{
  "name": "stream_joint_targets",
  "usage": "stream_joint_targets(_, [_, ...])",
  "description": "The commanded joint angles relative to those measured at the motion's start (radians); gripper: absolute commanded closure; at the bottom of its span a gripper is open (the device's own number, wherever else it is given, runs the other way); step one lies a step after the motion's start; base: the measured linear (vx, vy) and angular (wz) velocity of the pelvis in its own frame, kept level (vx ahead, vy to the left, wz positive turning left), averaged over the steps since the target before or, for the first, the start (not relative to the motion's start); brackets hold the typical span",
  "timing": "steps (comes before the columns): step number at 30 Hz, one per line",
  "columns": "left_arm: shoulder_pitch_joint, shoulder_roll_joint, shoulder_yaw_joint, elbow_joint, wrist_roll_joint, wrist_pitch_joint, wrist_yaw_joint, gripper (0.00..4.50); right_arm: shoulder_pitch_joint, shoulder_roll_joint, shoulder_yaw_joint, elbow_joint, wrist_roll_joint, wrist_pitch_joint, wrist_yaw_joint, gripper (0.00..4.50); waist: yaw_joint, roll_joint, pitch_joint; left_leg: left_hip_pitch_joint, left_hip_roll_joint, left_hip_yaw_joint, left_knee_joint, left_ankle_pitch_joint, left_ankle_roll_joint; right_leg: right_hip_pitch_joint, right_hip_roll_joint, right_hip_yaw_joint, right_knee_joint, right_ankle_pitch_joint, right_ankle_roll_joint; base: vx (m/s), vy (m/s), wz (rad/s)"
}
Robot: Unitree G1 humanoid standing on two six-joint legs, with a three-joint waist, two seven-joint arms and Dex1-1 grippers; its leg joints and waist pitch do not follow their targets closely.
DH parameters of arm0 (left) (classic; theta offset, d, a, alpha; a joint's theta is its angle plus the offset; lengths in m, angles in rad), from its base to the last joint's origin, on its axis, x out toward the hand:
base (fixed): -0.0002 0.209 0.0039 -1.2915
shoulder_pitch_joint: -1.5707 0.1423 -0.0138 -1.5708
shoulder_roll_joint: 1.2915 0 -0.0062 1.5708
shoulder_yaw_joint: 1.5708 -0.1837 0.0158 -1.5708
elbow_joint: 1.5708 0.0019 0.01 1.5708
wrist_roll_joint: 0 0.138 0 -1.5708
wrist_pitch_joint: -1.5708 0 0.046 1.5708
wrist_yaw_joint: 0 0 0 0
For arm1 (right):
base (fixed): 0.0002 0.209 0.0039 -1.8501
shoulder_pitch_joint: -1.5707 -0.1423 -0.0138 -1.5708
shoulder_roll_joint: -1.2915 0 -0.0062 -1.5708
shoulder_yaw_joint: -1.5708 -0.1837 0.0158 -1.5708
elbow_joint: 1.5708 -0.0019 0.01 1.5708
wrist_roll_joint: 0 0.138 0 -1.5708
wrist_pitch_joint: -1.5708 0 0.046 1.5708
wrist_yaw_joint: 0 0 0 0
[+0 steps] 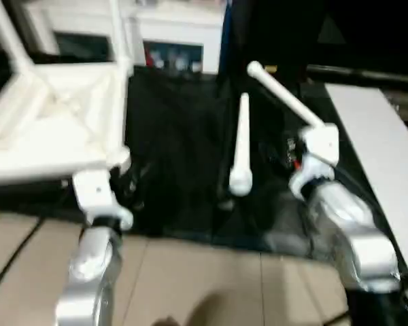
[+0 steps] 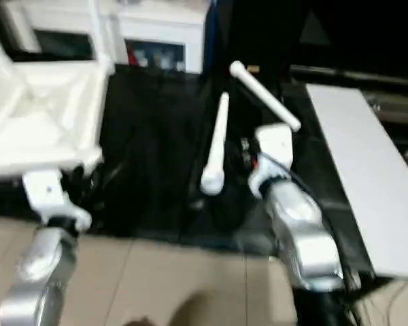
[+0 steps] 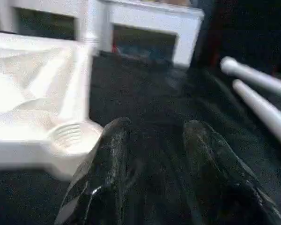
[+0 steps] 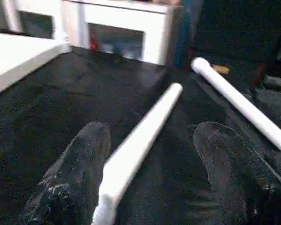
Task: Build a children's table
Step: Move to table, then pick table leg
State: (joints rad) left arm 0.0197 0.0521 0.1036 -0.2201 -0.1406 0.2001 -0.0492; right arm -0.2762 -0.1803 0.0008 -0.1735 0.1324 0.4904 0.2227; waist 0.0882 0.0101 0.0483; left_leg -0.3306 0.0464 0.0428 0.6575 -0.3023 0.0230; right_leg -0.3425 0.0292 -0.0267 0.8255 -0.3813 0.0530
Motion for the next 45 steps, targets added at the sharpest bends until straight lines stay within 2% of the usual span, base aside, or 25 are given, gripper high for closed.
stream_joint_targets(1, [-0.026,0.019,-0.023,-0.025,0.016,0.029,-0.018,2.43,-0.011,0.005,-0.019,0.041,0.004,-0.013,-0.016,1.31,-0.037,0.034,-0.066,0.106,0.129,-0.104,-0.119,0.278,0.32,-0.108,-0.042,-0.034,-0.006,0.087,0.079,0.22,0.07,-0.11])
stream_joint_targets(2, [-0.026,0.019,-0.023,-0.025,0.016,0.029,-0.018,2.43,-0.011,0.005,-0.019,0.041,0.004,-0.013,-0.016,1.31,-0.05,0.024,-0.057,0.092,0.117,-0.082,-0.132,0.296,0.319,-0.112,-0.044,-0.038,-0.017,0.128,0.075,0.22,0.07,-0.11])
stream_joint_targets(3, [-0.029,0.03,-0.025,-0.024,0.024,0.033,-0.022,2.43,-0.014,0.009,-0.02,0.044,-0.003,-0.005,-0.02,1.31,-0.065,0.018,-0.056,0.1,0.092,-0.058,-0.131,0.324,0.332,-0.134,-0.058,-0.042,-0.06,0.211,0.054,0.207,0.004,-0.02])
stream_joint_targets(4, [-0.061,0.07,-0.015,-0.024,0.012,0.041,-0.059,2.43,-0.029,0.029,-0.034,0.054,0.007,0.034,-0.041,1.31,-0.071,0.039,-0.048,0.092,0.043,-0.027,-0.122,0.313,0.322,-0.111,-0.08,-0.03,-0.152,0.346,-0.015,0.231,-0.091,-0.05])
stream_joint_targets(5, [-0.065,0.076,-0.013,-0.023,0.011,0.043,-0.065,2.43,-0.031,0.032,-0.036,0.055,0.011,0.039,-0.043,1.31,-0.081,-0.016,-0.061,0.112,0.016,-0.003,-0.082,0.34,0.293,-0.095,-0.107,0.001,-0.221,0.432,-0.044,0.231,-0.091,-0.05])
stream_joint_targets(6, [-0.091,0.113,-0.005,-0.017,-0.001,0.059,-0.101,2.43,-0.046,0.044,-0.04,0.064,0.027,0.095,-0.053,1.12,-0.033,-0.052,-0.083,-0.027,-0.025,0.037,0.078,0.049,0.137,0.096,-0.309,0.194,-0.28,0.593,-0.306,0.234,-0.099,0.09])
stream_joint_targets(7, [-0.101,0.125,-0.005,-0.015,-0.006,0.069,-0.112,2.43,-0.053,0.042,-0.04,0.069,0.031,0.124,-0.053,1.12,-0.033,-0.05,-0.081,-0.048,0.007,0.015,0.091,0.06,0.084,0.106,-0.318,0.203,-0.261,0.784,-0.387,0.212,-0.046,0.24])
stream_joint_targets(8, [-0.101,0.125,-0.005,-0.015,-0.006,0.069,-0.112,2.43,-0.053,0.042,-0.04,0.069,0.031,0.124,-0.053,1.02,-0.031,-0.049,-0.079,-0.059,0.023,0.008,0.079,0.117,0.033,0.112,-0.294,0.178,-0.232,1.029,-0.409,0.212,-0.046,0.24])
stream_joint_targets(9, [-0.111,0.145,-0.008,-0.009,-0.006,0.071,-0.133,2.43,-0.071,0.047,-0.04,0.08,0.038,0.14,-0.051,0.92,-0.023,-0.045,-0.075,-0.063,0.033,0.007,0.041,0.244,-0.018,0.1,-0.25,0.133,-0.193,1.492,-0.352,0.09,-0.064,0.15])
stream_joint_targets(10, [-0.12,0.169,-0.015,-0.007,-0.009,0.081,-0.16,2.43,-0.096,0.055,-0.047,0.095,0.054,0.166,-0.05,0.78,-0.015,-0.023,-0.077,-0.055,0.051,0.007,-0.013,0.356,-0.02,0.062,-0.212,0.083,-0.188,1.602,-0.282,-0.102,-0.105,0.03])
stream_joint_targets(11, [-0.125,0.185,-0.021,-0.007,-0.011,0.088,-0.177,2.43,-0.113,0.062,-0.053,0.104,0.065,0.18,-0.05,0.71,-0.017,0.0,-0.079,-0.056,0.062,0.007,-0.052,0.413,-0.017,0.047,-0.183,0.056,-0.185,1.49,-0.255,-0.102,-0.105,0.03])
stream_joint_targets(12, [-0.13,0.205,-0.027,-0.014,-0.024,0.099,-0.21,2.43,-0.157,0.066,-0.069,0.127,0.091,0.214,-0.043,0.64,-0.019,0.041,-0.081,-0.059,0.097,0.012,-0.076,0.472,-0.017,0.031,-0.132,0.025,-0.189,1.142,-0.201,-0.172,-0.073,-0.08])
stream_joint_targets(13, [-0.134,0.221,-0.033,-0.027,-0.048,0.114,-0.25,2.43,-0.211,0.064,-0.086,0.163,0.122,0.252,-0.025,0.64,-0.028,0.053,-0.074,-0.044,0.143,0.005,-0.071,0.395,-0.045,0.006,-0.119,0.012,-0.199,0.729,-0.203,-0.087,-0.012,-0.01])
stream_joint_targets(15, [-0.137,0.243,-0.044,-0.039,-0.069,0.115,-0.297,2.43,-0.266,0.059,-0.104,0.209,0.135,0.266,-0.016,0.33,-0.025,0.057,-0.056,-0.031,0.16,0.014,-0.094,0.076,-0.102,-0.006,-0.136,0.026,-0.228,0.31,-0.258,-0.044,-0.006,0.0])
stream_joint_targets(17, [-0.137,0.254,-0.051,-0.047,-0.09,0.119,-0.33,2.43,-0.29,0.058,-0.113,0.233,0.143,0.276,-0.009,0.23,-0.018,0.048,-0.038,-0.02,0.153,0.048,-0.114,-0.226,-0.138,-0.017,-0.154,0.04,-0.263,-0.009,-0.28,-0.08,0.001,0.17])
stream_joint_targets(20, [-0.143,0.294,-0.078,-0.058,-0.112,0.153,-0.399,2.43,-0.333,0.056,-0.115,0.278,0.154,0.306,0.014,0.04,-0.008,0.041,-0.026,-0.006,0.157,0.065,-0.127,-0.348,-0.149,-0.031,-0.165,0.042,-0.29,-0.275,-0.215,-0.071,-0.007,0.13])
stream_joint_targets(21, [-0.154,0.336,-0.106,-0.053,-0.145,0.202,-0.477,2.43,-0.373,0.046,-0.083,0.321,0.128,0.336,0.024,0.04,-0.004,0.063,-0.03,-0.004,0.156,0.062,-0.13,-0.359,-0.162,-0.033,-0.17,0.043,-0.292,-0.322,-0.184,-0.059,0.004,0.03])
stream_joint_targets(22, [-0.166,0.369,-0.131,-0.036,-0.158,0.234,-0.534,2.43,-0.403,0.036,-0.045,0.348,0.099,0.368,0.032,0.04,-0.009,0.051,-0.036,-0.011,0.152,0.059,-0.131,-0.329,-0.165,-0.03,-0.167,0.042,-0.286,-0.304,-0.175,-0.052,0.005,-0.05])
stream_joint_targets(24, [-0.186,0.393,-0.149,-0.009,-0.179,0.261,-0.597,2.26,-0.437,0.031,-0.017,0.376,0.098,0.414,0.05,0.01,-0.009,0.054,-0.038,-0.027,0.154,0.06,-0.137,-0.282,-0.165,-0.022,-0.167,0.041,-0.28,-0.248,-0.173,-0.026,0.003,-0.03])
stream_joint_targets(27, [-0.227,0.403,-0.156,0.014,-0.214,0.269,-0.67,1.98,-0.482,0.031,-0.001,0.431,0.149,0.496,0.101,0.0,-0.006,0.044,-0.04,-0.027,0.154,0.068,-0.131,-0.228,-0.152,-0.024,-0.171,0.047,-0.279,-0.224,-0.194,0.0,0.0,0.0])
stream_joint_targets(28, [-0.243,0.4,-0.15,0.003,-0.245,0.285,-0.683,1.98,-0.506,0.034,0.001,0.481,0.157,0.519,0.106,0.0,-0.008,0.025,-0.042,-0.03,0.155,0.071,-0.132,-0.208,-0.146,-0.021,-0.17,0.047,-0.28,-0.209,-0.196,0.0,0.0,0.0])
stream_joint_targets(32, [-0.245,0.42,-0.158,-0.036,-0.301,0.339,-0.724,1.68,-0.567,0.053,0.017,0.621,0.13,0.537,0.103,0.0,-0.005,0.041,-0.055,-0.035,0.155,0.077,-0.123,-0.107,-0.154,-0.016,-0.166,0.039,-0.259,-0.042,-0.251,0.0,0.0,0.0])
stream_joint_targets(37, [-0.202,0.474,-0.201,-0.079,-0.324,0.399,-0.787,1.25,-0.609,0.088,0.028,0.754,0.089,0.545,0.081,0.0,-0.004,0.047,-0.079,-0.05,0.148,0.093,-0.098,0.168,-0.104,-0.004,-0.149,0.028,-0.222,0.391,-0.291,0.032,-0.009,-0.01])
stream_joint_targets(41, [-0.192,0.499,-0.233,-0.09,-0.317,0.428,-0.824,1.03,-0.617,0.106,0.036,0.823,0.076,0.545,0.065,0.0,0.0,0.048,-0.068,-0.045,0.158,0.096,-0.106,0.072,-0.107,-0.008,-0.154,0.026,-0.232,0.302,-0.308,0.0,0.0,0.0])
stream_joint_targets(45, [-0.21,0.508,-0.237,-0.076,-0.285,0.419,-0.797,0.69,-0.619,0.114,0.067,0.866,0.085,0.553,0.098,0.0,0.001,0.044,-0.054,-0.034,0.167,0.099,-0.122,-0.082,-0.151,-0.013,-0.159,0.031,-0.25,0.075,-0.282,0.0,0.0,0.0])
